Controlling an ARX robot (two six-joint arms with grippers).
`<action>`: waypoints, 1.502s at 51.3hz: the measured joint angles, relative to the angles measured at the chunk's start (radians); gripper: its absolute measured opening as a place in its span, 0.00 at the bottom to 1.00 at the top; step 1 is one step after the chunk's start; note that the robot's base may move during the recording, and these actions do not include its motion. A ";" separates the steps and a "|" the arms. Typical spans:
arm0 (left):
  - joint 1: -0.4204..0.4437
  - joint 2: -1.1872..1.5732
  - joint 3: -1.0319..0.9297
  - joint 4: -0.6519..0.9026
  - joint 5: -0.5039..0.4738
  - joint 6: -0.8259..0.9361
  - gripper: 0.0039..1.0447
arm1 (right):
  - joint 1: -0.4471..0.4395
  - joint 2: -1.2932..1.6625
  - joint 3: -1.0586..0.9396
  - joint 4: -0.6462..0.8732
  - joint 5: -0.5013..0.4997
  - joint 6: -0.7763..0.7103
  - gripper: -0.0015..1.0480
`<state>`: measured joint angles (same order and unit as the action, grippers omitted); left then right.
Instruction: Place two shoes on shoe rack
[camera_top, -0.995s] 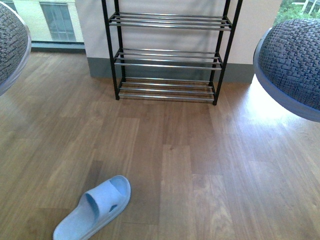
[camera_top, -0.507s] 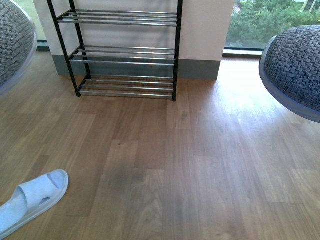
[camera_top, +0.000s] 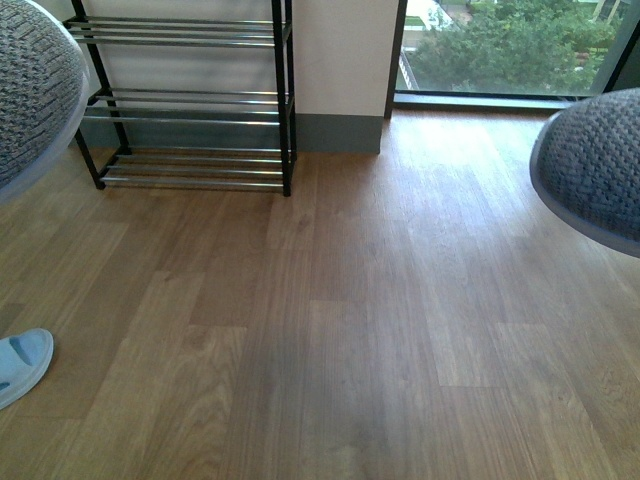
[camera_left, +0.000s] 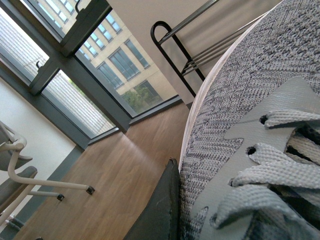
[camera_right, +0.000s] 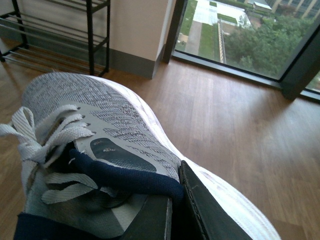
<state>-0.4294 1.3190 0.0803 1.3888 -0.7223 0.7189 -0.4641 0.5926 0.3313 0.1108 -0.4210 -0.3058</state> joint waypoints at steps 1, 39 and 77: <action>0.000 0.000 0.000 0.000 -0.001 0.000 0.02 | 0.000 0.000 0.000 0.000 -0.003 0.000 0.01; 0.000 -0.005 0.000 0.000 -0.013 0.000 0.02 | 0.001 0.000 0.000 0.000 -0.009 0.000 0.01; 0.000 -0.008 -0.001 0.000 -0.012 0.000 0.02 | 0.001 0.000 0.000 0.000 -0.010 0.000 0.01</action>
<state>-0.4294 1.3113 0.0795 1.3888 -0.7345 0.7189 -0.4633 0.5930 0.3313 0.1108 -0.4305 -0.3054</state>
